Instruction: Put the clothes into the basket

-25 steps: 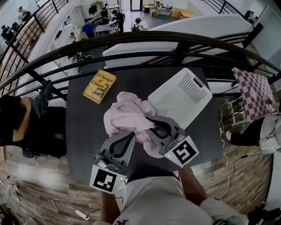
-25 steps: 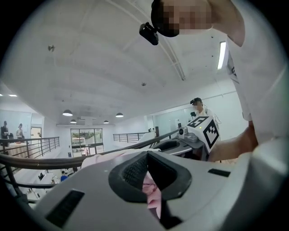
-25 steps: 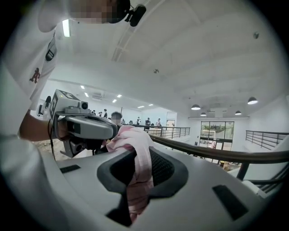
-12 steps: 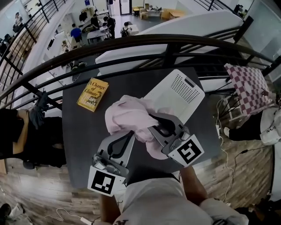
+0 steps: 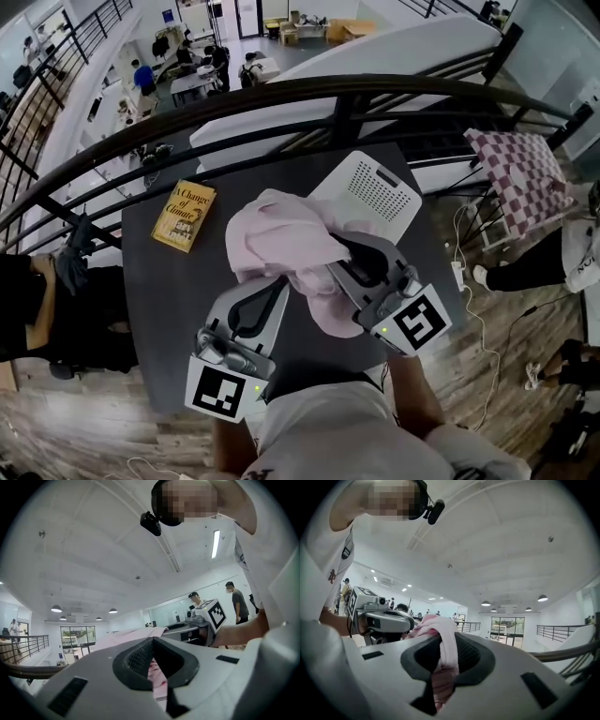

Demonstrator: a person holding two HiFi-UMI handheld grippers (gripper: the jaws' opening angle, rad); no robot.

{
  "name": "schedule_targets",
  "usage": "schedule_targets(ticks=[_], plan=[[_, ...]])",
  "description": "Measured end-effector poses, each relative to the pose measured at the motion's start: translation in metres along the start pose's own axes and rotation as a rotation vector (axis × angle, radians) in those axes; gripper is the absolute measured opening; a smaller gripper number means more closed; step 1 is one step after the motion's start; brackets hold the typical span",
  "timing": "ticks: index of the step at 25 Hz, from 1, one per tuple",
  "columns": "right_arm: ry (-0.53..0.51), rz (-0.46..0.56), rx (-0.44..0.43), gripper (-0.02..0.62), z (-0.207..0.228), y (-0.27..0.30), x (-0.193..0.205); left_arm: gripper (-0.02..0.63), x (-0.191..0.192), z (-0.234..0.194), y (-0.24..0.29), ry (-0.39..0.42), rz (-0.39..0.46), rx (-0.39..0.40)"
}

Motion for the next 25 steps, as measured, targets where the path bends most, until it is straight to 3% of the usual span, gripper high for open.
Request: schedule_targets(ticks=[25], plan=[[0.028, -0.068, 0.178, 0.074, 0.082, -0.050, 0.033, 0.003, 0.012, 0.017, 0.098, -0.033, 0.000, 0.143]])
Point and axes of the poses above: the fingertips, and each gripper's own axes: y forward along the fingers, z to its right, x out of its underside, the point moved 9 cm from there along -y, backward along the fingers, and after that the axes turned 1 degree about -y, right-handed, at the moved point
